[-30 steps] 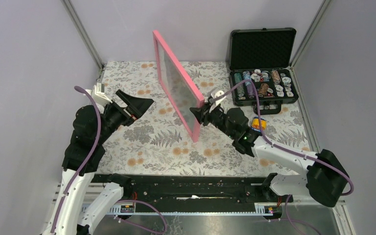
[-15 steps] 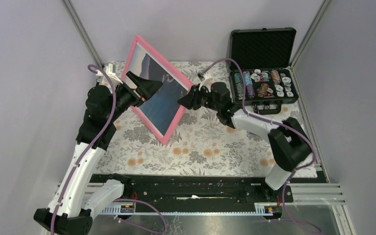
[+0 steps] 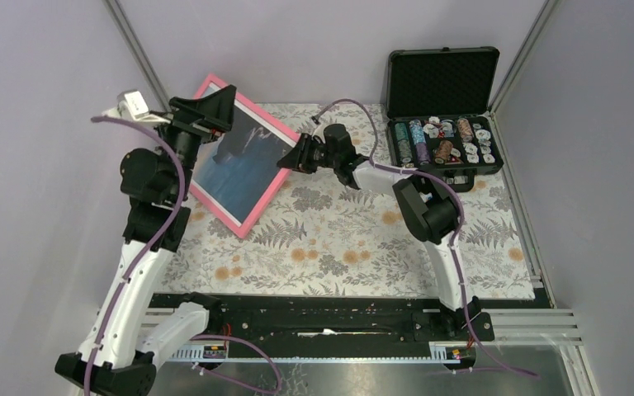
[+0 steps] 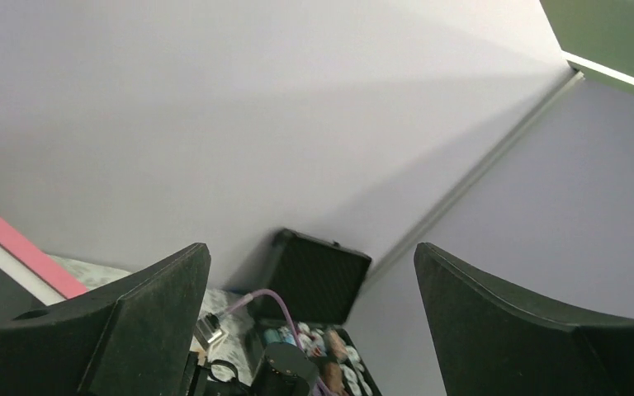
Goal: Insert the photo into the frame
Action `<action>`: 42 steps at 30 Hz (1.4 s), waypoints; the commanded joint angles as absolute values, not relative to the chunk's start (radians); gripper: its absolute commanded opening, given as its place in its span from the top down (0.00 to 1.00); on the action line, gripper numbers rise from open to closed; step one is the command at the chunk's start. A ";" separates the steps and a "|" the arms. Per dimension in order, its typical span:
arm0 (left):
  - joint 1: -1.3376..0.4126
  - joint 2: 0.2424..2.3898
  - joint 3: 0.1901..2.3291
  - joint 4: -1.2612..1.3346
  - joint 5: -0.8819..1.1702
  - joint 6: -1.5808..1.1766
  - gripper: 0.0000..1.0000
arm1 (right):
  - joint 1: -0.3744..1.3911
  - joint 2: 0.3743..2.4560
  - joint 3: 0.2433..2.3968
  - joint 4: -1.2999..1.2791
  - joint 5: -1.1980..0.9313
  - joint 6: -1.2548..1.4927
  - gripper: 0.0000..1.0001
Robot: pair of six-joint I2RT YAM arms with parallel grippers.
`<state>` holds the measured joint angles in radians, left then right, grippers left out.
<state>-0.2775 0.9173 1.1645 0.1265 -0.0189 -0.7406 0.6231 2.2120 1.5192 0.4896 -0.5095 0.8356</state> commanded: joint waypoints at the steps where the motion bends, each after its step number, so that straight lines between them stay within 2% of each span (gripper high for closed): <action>1: -0.278 0.851 1.060 0.246 -0.203 -0.655 0.01 | 0.634 2.333 1.655 0.312 -0.472 0.776 1.00; 8: -0.278 0.881 1.074 0.219 -0.246 -0.631 0.01 | 0.634 2.411 1.683 0.269 -0.416 0.912 1.00; 19: -0.278 0.941 1.096 0.231 -0.177 -0.663 0.01 | 0.635 2.457 1.661 0.283 -0.359 1.001 1.00; 22: -0.277 0.936 1.092 0.232 -0.184 -0.664 0.01 | 0.636 2.455 1.635 0.304 -0.345 1.026 0.97; 23: -0.277 0.934 1.089 0.234 -0.187 -0.663 0.01 | 0.638 2.450 1.620 0.325 -0.337 1.037 0.94; 26: -0.278 0.927 1.083 0.237 -0.195 -0.663 0.01 | 0.642 2.447 1.595 0.348 -0.312 1.077 0.73; 30: -0.277 0.922 1.082 0.240 -0.196 -0.658 0.01 | 0.649 2.433 1.565 0.363 -0.263 1.099 0.57; 34: -0.277 0.921 1.086 0.228 -0.207 -0.646 0.01 | 0.651 2.382 1.540 0.302 -0.191 1.037 0.34; 38: -0.278 0.911 1.082 0.222 -0.221 -0.641 0.01 | 0.655 2.328 1.551 0.136 -0.113 0.896 0.11; 40: -0.278 0.905 1.082 0.221 -0.218 -0.640 0.01 | 0.657 2.288 1.538 0.073 -0.084 0.832 0.03; 42: -0.278 0.899 1.082 0.218 -0.216 -0.640 0.01 | 0.656 2.236 1.508 0.025 -0.032 0.769 0.00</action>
<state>-0.2775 0.9302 1.0580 0.1772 -0.2043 -0.6579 0.6628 2.3131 1.5696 0.2909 -0.2276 0.9886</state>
